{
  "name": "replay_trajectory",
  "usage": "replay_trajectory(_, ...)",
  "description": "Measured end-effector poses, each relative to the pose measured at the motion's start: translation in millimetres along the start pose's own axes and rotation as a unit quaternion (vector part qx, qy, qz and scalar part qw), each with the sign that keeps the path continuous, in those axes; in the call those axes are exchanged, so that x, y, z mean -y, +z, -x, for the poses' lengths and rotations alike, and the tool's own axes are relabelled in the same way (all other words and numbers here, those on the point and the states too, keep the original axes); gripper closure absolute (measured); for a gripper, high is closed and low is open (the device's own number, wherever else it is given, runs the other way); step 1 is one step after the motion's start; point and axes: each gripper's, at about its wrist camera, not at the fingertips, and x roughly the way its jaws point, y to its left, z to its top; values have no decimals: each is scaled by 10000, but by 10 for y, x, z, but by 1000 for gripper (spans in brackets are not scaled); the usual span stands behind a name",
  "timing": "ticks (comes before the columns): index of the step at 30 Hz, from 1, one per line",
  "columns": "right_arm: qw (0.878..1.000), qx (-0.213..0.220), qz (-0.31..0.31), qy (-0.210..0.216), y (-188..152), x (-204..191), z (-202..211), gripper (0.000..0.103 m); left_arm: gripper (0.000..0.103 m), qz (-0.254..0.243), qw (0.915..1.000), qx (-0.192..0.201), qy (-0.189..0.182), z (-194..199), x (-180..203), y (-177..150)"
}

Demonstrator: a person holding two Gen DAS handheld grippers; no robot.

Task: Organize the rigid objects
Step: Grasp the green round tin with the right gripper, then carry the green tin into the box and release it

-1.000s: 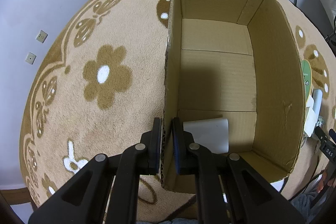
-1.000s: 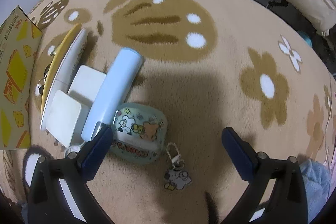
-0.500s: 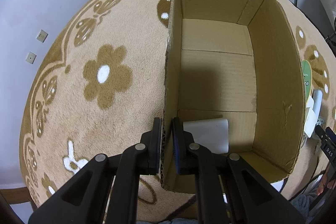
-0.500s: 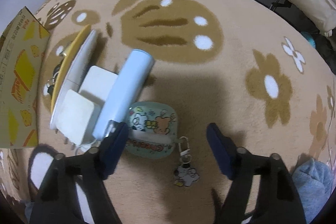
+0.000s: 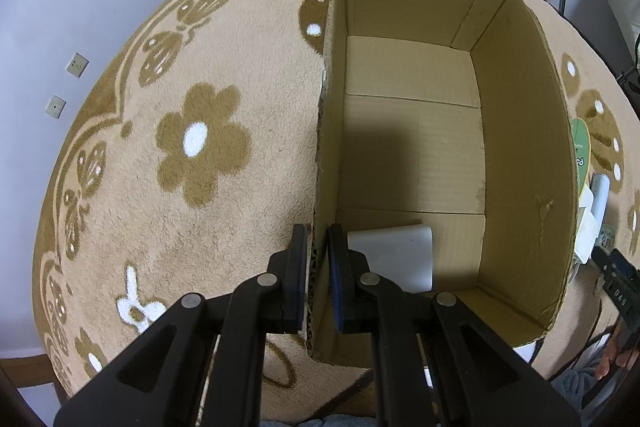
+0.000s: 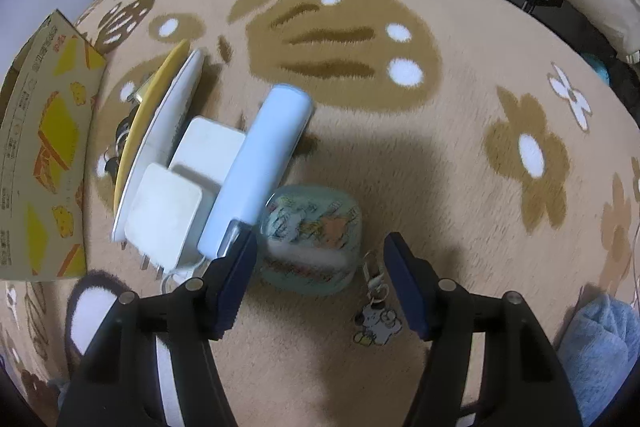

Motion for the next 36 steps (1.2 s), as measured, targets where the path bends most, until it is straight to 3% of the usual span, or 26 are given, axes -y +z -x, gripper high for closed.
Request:
replay_trajectory(5, 9995, -33, 134, -270, -13, -89, -119, 36, 94, 6, 10000, -3, -14, 0, -2, 3)
replay_trajectory(13, 9995, 128, 148, -263, 62, -28, -111, 40, 94, -16, 10000, -1, 3, -2, 1, 4)
replay_trajectory(20, 9969, 717, 36, -333, 132, -44, 150, 40, 94, -15, 10000, -18, -1, -11, 6, 5)
replay_trajectory(29, 9901, 1362, 297, 136, 270, -265, 509, 41, 94, -54, 10000, -2, 54, -7, 36, -6)
replay_trajectory(36, 9786, 1832, 825, 441, 447, -777, 792, 41, 95, -46, 10000, 15, 40, 14, 34, -3)
